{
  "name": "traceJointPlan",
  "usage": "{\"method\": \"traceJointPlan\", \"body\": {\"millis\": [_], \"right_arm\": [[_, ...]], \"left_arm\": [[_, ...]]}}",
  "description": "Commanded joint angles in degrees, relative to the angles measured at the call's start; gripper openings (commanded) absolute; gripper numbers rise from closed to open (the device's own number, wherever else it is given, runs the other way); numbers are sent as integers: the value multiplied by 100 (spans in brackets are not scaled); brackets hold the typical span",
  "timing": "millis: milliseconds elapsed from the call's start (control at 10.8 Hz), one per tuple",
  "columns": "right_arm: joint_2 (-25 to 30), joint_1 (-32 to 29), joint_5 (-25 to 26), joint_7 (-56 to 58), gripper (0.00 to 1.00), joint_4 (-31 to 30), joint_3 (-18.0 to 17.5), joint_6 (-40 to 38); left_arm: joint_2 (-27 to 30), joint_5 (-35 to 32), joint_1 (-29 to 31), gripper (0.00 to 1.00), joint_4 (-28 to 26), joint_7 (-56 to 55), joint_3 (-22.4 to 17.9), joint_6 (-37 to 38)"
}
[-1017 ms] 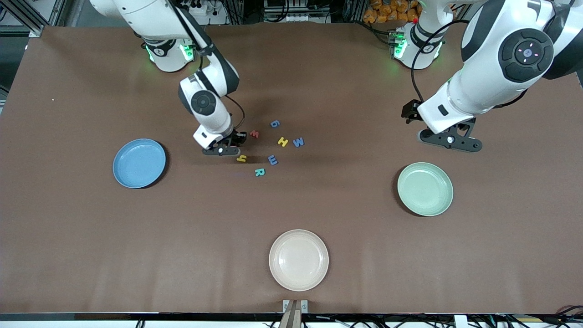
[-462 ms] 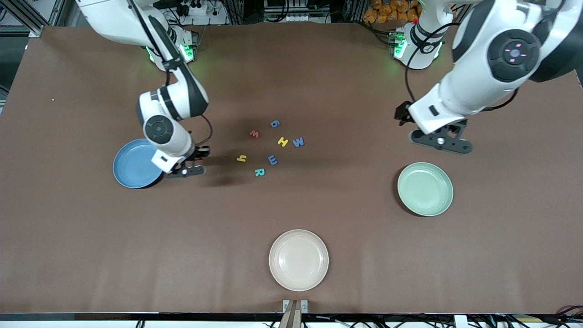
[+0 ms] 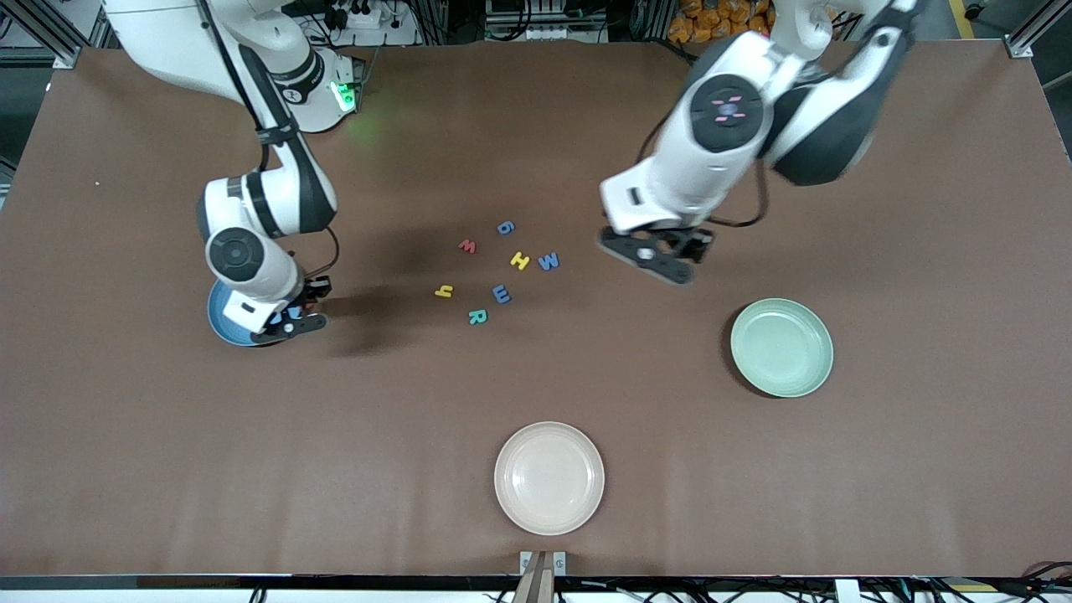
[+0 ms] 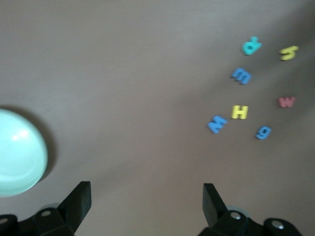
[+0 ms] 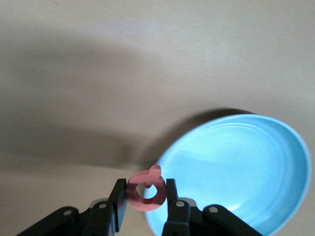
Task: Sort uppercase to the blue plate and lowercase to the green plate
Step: 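Release the pink g on the blue plate while the left gripper reaches letters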
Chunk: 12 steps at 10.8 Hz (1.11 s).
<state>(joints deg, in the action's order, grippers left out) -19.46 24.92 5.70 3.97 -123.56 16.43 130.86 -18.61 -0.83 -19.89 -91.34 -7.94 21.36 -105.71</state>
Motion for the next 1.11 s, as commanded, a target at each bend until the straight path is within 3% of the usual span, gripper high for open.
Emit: {"method": "traceJointPlan", "body": {"millis": [0,92,277,462,740,1017], "right_arm": [[-22,-22,89,392,32,-63,184,45],[-75,-48,89,568,34,-72,237,106],[-84,-66,89,543,67,-81,237,107],[-84,-66,28,508,75,-72,229,98],[-84,39,-305,53,73,-28,133,106],[-58,206,-403,-1438,69,16,-595,272]], "left_arm": [[-659,-389,-890,100,510,-41,-157,-230],[-922,-470,-963,100,599,46,-158,-266],[-1406,-497,-1269,100,740,64,-123,-746],[-1688,-907,-1552,100,741,82,-158,-1205],[-1908,-1007,-1535,100,749,1019,-149,-1583],[-2111,-1007,-1518,100,758,1662,-158,-2057]]}}
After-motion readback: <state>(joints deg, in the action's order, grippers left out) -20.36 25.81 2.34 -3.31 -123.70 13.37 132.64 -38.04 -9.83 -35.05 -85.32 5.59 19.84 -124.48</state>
